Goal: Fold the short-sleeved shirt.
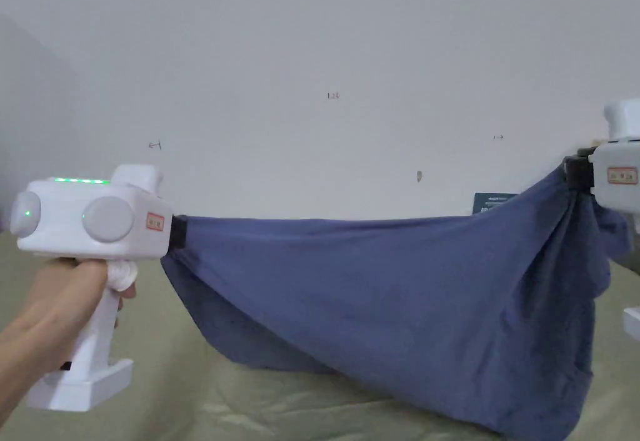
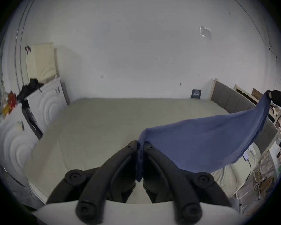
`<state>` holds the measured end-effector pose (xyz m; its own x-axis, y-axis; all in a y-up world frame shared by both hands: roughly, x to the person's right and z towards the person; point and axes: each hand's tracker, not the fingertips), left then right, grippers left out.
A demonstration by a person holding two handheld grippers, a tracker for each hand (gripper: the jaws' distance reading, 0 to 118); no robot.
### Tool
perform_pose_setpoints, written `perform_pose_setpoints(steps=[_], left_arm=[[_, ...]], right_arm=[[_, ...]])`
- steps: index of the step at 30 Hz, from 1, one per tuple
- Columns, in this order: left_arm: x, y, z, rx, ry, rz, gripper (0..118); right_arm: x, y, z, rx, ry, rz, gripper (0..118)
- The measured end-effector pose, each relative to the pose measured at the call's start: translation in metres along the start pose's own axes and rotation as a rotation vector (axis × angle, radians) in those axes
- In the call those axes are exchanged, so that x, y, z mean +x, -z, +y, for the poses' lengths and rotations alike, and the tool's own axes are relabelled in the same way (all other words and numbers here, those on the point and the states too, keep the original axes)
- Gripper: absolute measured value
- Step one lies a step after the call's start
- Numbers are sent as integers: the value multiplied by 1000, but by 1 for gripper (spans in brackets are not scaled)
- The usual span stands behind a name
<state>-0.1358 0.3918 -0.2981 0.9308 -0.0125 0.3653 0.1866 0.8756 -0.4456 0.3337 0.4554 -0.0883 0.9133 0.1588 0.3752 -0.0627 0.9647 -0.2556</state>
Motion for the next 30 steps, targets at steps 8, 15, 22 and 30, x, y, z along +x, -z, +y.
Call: perform_pose_setpoints(steps=[8,15,22,30], left_arm=[[6,-8,88,31,52,137,7],[12,3,119,63,35,187,7],[19,30,153,68,26,227,7],[27,81,207,104,30,275,7]], right_arm=[[17,2,40,95,60,-66,4],[8,37,68,114,65,-81,4],[7,91,95,76,53,-92,4],[12,163,137,77,34,-96,4]])
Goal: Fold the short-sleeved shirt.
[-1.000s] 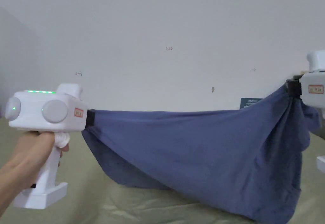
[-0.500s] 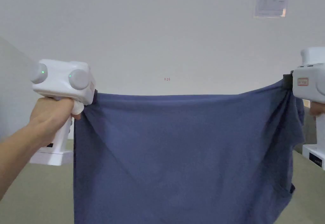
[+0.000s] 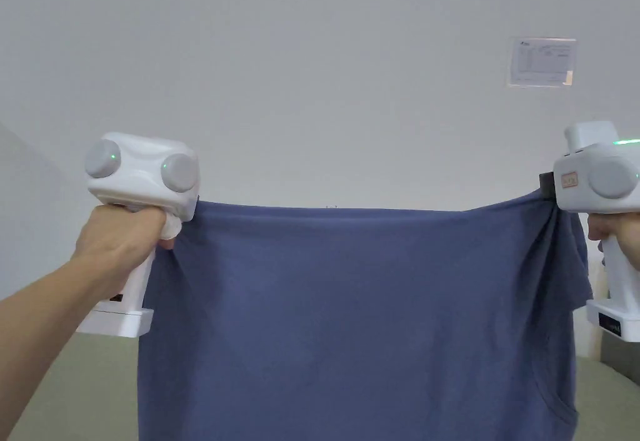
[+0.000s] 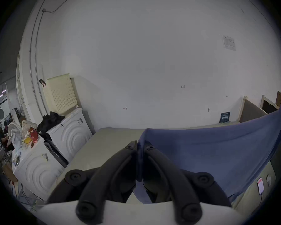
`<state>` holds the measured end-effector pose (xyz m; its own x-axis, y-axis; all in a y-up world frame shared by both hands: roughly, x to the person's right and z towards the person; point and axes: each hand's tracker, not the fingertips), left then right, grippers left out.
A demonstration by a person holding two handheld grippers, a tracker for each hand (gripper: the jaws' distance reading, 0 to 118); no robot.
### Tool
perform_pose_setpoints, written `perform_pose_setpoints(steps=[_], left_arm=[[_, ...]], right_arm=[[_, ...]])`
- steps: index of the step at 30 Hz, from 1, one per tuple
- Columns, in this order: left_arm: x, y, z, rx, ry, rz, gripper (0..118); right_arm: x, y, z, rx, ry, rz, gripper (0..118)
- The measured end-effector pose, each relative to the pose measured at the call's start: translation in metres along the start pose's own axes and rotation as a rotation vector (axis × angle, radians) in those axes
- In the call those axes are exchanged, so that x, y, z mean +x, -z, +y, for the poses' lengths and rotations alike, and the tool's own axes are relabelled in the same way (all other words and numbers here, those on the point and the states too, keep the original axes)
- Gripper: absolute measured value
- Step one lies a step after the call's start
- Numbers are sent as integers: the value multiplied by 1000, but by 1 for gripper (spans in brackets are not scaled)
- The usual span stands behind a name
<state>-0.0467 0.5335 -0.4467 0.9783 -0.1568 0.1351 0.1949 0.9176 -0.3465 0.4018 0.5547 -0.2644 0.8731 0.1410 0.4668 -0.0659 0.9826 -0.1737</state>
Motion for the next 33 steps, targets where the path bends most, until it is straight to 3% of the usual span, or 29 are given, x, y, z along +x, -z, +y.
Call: perform_pose_setpoints(steps=[8,14,25,31,33], left_arm=[[26,75,34,34,8,30,7],[49,139,10,9,14,53,7],[94,235,-140,-166,58,23,7],[100,234,-228,-242,96,-16,7],[96,221,-252,-253,115,-24,7]], right_arm=[[-12,80,21,17,1,-32,4],[-26,128,-6,-7,-16,-40,4],[-47,181,-178,-230,-17,9,4],[-49,151,-274,-325,23,34,4],[-45,132,-298,-374,81,56,4]])
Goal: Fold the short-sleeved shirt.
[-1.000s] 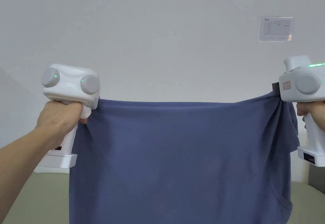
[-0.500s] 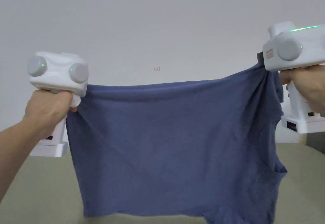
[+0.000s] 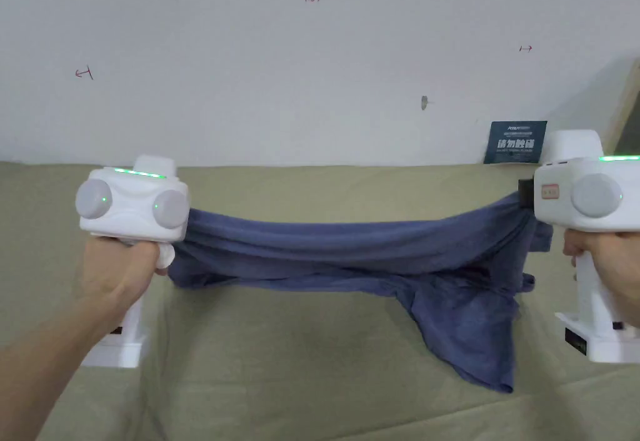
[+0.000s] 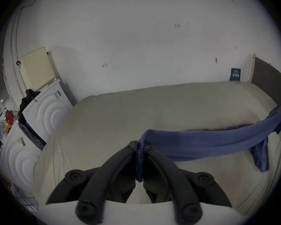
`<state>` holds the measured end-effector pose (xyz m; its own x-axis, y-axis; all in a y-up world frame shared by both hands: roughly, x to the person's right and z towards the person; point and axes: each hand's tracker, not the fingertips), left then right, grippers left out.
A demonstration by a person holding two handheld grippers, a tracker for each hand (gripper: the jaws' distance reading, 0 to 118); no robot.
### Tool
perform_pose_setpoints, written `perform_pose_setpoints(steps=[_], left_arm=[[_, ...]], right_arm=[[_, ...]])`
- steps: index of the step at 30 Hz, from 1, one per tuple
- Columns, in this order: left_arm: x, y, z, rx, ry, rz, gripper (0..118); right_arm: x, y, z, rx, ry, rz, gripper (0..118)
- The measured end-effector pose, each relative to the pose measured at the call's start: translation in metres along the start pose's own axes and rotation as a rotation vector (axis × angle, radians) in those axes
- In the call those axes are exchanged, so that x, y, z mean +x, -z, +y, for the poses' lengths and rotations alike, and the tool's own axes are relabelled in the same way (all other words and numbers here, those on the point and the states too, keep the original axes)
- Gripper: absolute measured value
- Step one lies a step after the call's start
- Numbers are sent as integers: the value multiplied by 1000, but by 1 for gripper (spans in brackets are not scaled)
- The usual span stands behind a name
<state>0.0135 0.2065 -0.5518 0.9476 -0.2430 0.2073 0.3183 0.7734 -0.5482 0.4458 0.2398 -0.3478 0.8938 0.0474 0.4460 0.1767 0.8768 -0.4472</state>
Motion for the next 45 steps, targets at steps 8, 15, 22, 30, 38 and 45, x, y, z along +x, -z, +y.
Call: perform_pose_setpoints(steps=[8,15,22,30,38,45], left_arm=[[-31,-51,-108,-45,20,-66,7],[-58,-122,-203,-73,-15,-118,7],[-78,-180,-280,-119,-35,-169,7],[-88,-214,-331,-159,-19,-192,7],[-92,-219,-347,-193,-23,-208,7],[-93,-216,-343,-227,-27,-255,44]], right_arm=[[25,-87,-98,-72,38,53,4],[36,-172,-184,-123,-7,89,4],[41,-240,-256,-170,-40,109,4],[46,-273,-305,-226,-42,127,4],[47,-280,-329,-261,-1,129,4],[47,-275,-324,-288,4,135,35]])
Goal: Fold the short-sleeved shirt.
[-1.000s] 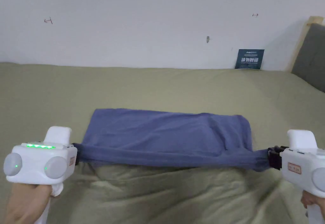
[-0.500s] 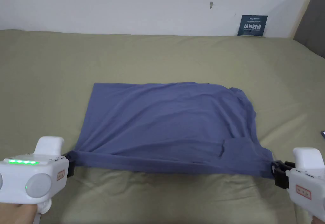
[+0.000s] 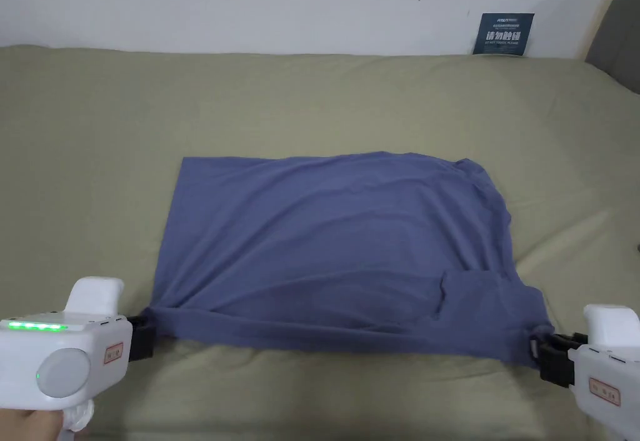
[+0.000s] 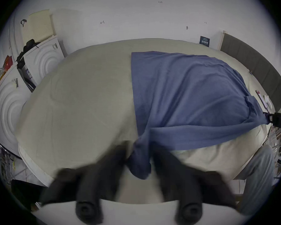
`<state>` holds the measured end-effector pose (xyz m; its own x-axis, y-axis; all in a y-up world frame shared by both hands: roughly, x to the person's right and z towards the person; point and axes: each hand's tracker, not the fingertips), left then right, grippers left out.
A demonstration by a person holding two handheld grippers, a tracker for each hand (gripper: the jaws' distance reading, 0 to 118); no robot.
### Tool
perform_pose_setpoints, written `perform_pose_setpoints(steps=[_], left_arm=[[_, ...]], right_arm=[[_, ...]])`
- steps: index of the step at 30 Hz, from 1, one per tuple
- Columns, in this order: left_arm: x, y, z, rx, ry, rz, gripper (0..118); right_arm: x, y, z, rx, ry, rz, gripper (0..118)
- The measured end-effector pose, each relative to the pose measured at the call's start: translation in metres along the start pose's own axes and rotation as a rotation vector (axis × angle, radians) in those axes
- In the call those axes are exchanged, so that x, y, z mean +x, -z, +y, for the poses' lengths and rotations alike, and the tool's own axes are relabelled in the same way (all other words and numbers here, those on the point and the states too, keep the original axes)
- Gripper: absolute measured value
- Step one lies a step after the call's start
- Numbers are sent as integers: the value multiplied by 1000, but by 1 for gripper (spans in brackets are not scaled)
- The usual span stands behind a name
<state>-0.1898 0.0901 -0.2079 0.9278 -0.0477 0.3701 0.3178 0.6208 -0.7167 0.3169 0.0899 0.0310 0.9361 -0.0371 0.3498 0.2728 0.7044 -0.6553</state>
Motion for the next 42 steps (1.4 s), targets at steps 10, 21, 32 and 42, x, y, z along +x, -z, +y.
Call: perform_pose_setpoints(steps=[10,21,32,42], left_arm=[[-12,-34,3,61,-68,-5,0],[-21,-25,-5,-25,-125,-62,97],[-18,13,-2,-103,-110,-55,4],[-10,6,-2,-107,-99,-60,4]], right_arm=[[5,-34,18,37,41,12,14],[1,-32,20,3,44,24,0],[12,-12,15,-50,50,11,8],[11,29,12,-163,-27,34,7]])
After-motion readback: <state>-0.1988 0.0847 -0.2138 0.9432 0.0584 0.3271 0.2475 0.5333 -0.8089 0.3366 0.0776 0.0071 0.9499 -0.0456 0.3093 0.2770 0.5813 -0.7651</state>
